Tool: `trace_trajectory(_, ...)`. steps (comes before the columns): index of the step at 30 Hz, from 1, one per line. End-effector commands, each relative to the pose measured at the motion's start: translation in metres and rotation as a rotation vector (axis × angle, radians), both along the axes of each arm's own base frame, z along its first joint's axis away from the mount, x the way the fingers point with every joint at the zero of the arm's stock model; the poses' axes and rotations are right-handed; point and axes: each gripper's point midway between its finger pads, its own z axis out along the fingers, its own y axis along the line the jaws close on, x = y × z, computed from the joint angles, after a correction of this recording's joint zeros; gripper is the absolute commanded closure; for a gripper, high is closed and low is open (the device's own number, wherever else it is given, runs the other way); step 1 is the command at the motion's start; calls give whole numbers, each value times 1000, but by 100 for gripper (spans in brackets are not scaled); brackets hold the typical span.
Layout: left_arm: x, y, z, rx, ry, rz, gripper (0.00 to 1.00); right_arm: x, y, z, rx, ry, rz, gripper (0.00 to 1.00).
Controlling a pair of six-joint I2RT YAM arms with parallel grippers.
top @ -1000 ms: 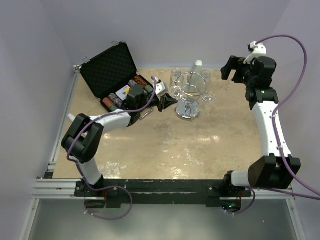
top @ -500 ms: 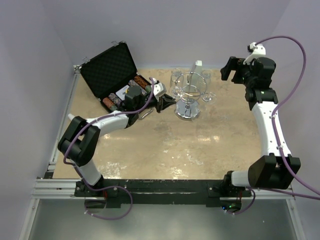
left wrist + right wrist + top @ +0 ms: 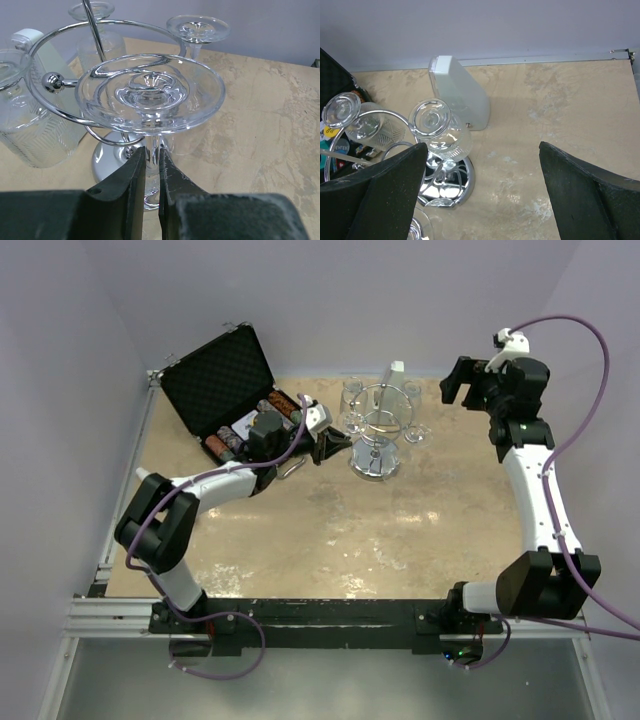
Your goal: Take the wine glass off the wine glass rack
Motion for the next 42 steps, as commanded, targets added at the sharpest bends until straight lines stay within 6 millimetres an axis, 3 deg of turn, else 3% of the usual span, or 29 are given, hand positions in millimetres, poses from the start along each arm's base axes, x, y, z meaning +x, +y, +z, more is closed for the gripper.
trace_trajectory(1, -3, 2, 63, -111, -132, -8, 100, -4, -1, 24, 0, -81, 0, 2)
trace_trajectory(20, -5, 10, 81, -127, -144, -1, 100, -3, 0, 23, 5, -85, 2, 2)
trace_trajectory(28, -7, 30, 69, -63, -124, 44, 100, -2, 2, 28, 2, -100, 14, 2)
trace_trajectory(32, -2, 60, 66, -39, -72, 112, 100, -2, 0, 45, -46, -148, 29, 2)
trace_trajectory(37, 2, 103, 85, -52, -4, 216, 100, -7, 11, 88, -125, -287, 86, 6)
trace_trajectory(39, 0, 113, 99, -55, 0, 242, 100, -13, 27, 110, -213, -375, 118, 7)
trace_trajectory(42, -1, 123, 125, -76, 19, 285, 100, -32, 73, 145, -341, -543, 190, 7)
